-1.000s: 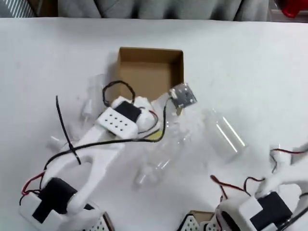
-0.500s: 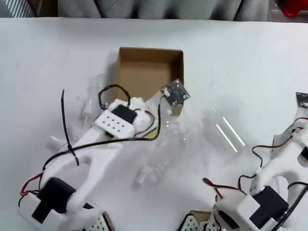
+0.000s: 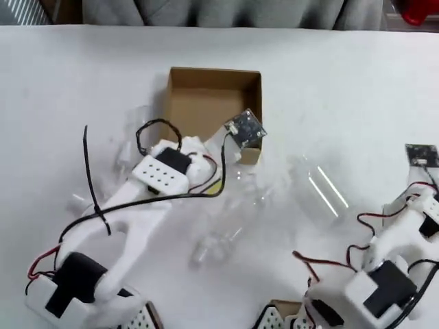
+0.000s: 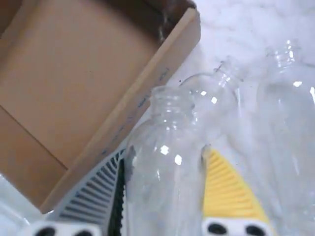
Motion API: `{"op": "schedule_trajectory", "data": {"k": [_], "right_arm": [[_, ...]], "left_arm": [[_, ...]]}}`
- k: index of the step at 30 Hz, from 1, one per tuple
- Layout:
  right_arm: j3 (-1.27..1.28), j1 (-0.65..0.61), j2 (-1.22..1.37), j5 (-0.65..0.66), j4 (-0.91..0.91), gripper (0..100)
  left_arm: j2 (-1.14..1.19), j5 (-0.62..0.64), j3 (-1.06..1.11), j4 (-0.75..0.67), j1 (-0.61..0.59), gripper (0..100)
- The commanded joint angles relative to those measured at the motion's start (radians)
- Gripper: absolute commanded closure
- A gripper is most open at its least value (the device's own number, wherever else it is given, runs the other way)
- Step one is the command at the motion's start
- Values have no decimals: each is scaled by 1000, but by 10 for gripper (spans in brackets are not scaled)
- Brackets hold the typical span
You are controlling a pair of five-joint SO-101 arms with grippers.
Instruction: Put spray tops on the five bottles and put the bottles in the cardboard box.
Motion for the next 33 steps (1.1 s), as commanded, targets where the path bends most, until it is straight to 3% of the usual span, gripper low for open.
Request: {"op": "schedule_trajectory", "data": {"k": [1, 12, 20, 25, 33], "right_arm": [[-35, 8, 33, 34, -13, 861], [-152, 25, 139, 38, -7, 861], [-261, 16, 142, 37, 165, 863], [-267, 18, 142, 38, 183, 939], [-267, 18, 142, 38, 222, 868]], "left_arm": [[-61, 12, -11, -18, -10, 924], [-61, 12, -9, -18, -10, 924], [-61, 12, -9, -18, -10, 924], [-61, 12, -9, -18, -10, 924], [-62, 12, -6, -17, -10, 924]]}}
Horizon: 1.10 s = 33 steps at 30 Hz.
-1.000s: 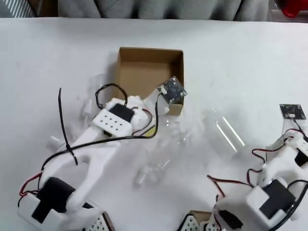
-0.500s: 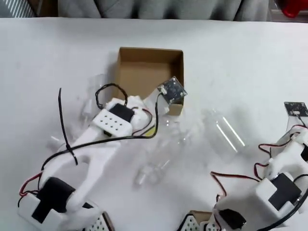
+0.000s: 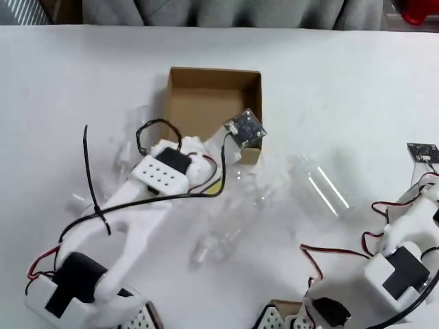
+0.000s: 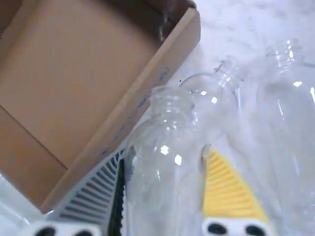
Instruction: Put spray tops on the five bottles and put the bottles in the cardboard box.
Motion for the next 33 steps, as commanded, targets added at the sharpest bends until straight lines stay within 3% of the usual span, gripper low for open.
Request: {"op": "schedule_trajectory", "data": {"k": [1, 21, 26, 33], "right_arm": [[-46, 4, -7, 11, 15, 879], [-41, -25, -7, 35, 18, 892], [-41, -22, -7, 40, 18, 830], [-41, -25, -7, 32, 16, 861]], "left_arm": [[-62, 12, -6, -17, -10, 924], [-62, 12, -12, 11, -10, 924], [-62, 12, -12, 11, -10, 924], [-62, 12, -12, 11, -10, 924]]}}
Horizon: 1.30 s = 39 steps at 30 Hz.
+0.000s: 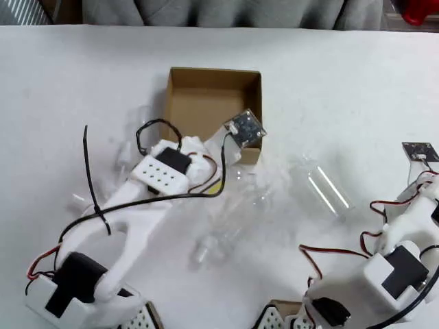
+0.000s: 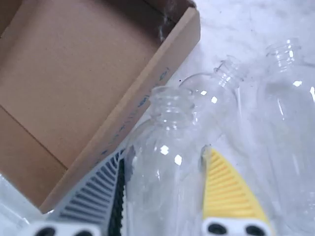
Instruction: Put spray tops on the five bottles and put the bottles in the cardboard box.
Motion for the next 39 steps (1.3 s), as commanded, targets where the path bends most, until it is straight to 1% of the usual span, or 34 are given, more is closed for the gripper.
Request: {"op": "schedule_trajectory", "data": {"k": [1, 7, 10, 11, 16, 19, 22, 27, 29, 31, 33, 36, 39], "right_arm": [[-41, -10, -7, 6, 10, 861], [-69, -10, 61, 5, 12, 864], [-114, 1, 81, -37, 12, 865], [-121, 5, 85, -37, 12, 872], [-130, 4, 87, -29, 21, 974], [-130, -10, 77, -29, 28, 981], [-181, -16, 64, -29, 113, 982], [-324, -38, -24, -40, 367, 982], [-367, -62, -82, -92, 452, 981], [-396, -101, -151, -173, 510, 981], [-419, -159, -226, -253, 544, 981], [-482, -292, -351, -404, 581, 981], [-603, -453, -456, -539, 611, 981]], "left_arm": [[-62, 12, -12, 11, -10, 924], [-62, 12, -12, 11, -10, 924], [-62, 12, -12, 11, -10, 924], [-62, 12, -12, 11, -10, 924], [-62, 12, -12, 11, -10, 924], [-62, 12, -12, 11, -10, 924], [-64, 12, -12, 11, -10, 924], [-111, 20, -3, 14, -13, 924], [-180, 21, -3, 54, -42, 924], [-259, 34, -2, 72, -82, 924], [-325, 91, 15, 68, -127, 924], [-401, 132, 63, 32, -160, 923], [-458, 137, 87, 20, -182, 924]]}}
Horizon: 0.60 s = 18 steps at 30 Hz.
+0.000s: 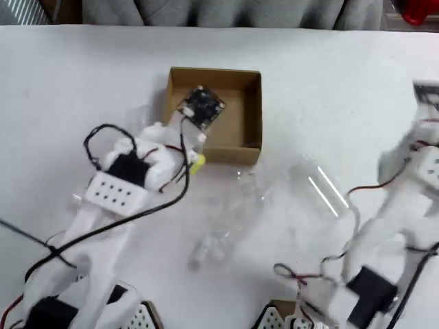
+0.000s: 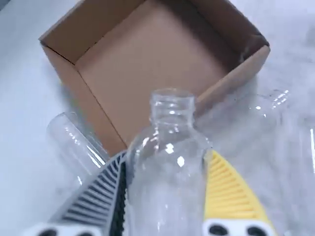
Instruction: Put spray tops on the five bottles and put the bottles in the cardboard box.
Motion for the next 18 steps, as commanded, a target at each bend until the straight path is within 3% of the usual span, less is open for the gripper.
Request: {"op": "schedule_trajectory", "data": {"k": [1, 7, 13, 18], "right_arm": [[-184, -194, -159, -158, 35, 982], [-419, -486, -220, -302, 31, 982], [-529, -756, -226, -304, -74, 982], [-601, -889, -226, -302, -162, 978]], "left_arm": [[-128, 26, 8, -37, -44, 924], [-249, 28, 5, -31, -107, 924], [-440, 130, 34, 14, -116, 924], [-638, 152, 71, 63, -116, 924]]}}
